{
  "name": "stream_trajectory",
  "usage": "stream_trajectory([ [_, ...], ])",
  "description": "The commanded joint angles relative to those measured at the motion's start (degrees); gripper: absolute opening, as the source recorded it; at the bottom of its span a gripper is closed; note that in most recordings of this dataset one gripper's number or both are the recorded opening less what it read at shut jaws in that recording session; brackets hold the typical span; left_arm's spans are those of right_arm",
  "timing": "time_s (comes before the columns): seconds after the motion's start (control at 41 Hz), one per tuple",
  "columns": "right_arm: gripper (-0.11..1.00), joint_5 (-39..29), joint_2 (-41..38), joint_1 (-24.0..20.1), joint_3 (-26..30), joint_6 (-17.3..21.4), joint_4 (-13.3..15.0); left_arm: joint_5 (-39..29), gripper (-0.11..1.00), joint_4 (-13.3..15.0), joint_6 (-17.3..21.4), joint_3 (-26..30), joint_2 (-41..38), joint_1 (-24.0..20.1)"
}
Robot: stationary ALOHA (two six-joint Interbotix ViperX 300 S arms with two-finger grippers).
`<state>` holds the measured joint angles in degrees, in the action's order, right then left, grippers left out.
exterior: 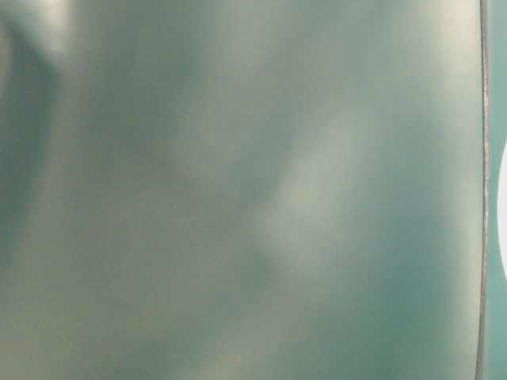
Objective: Scoop the yellow hexagonal prism block from the bowl with a spoon using the right arm.
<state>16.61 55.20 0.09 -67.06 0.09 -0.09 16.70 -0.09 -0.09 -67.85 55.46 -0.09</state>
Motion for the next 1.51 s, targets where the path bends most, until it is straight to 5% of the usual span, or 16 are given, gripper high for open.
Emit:
stream_trajectory([
  [0.0, -0.01, -0.2, -1.0, 0.0, 0.8, 0.1, 0.0, -3.3, -0.01, -0.4, -0.3, 1.7, 0.2, -0.2],
  [0.049, -0.01, -1.7, -1.5, 0.0, 0.9, 0.3, -0.1, -4.1, 0.05, -0.4, -0.4, 1.9, 0.9, -0.2],
  [1.096, 0.0, -1.8, -1.2, 0.0, 1.5, 2.5, -0.8, -4.3, -0.01, -0.4, -0.5, 2.1, 1.5, -0.1],
  [1.389, 0.46, -2.2, -1.5, 0.0, 1.5, 2.6, -0.8, -4.3, -0.01, -0.4, -0.6, 2.1, 1.5, -0.2],
  [1.486, 0.54, -2.3, -1.5, 0.0, 1.5, 2.6, -0.8, -4.3, -0.01, -0.4, -0.5, 2.1, 1.5, -0.2],
])
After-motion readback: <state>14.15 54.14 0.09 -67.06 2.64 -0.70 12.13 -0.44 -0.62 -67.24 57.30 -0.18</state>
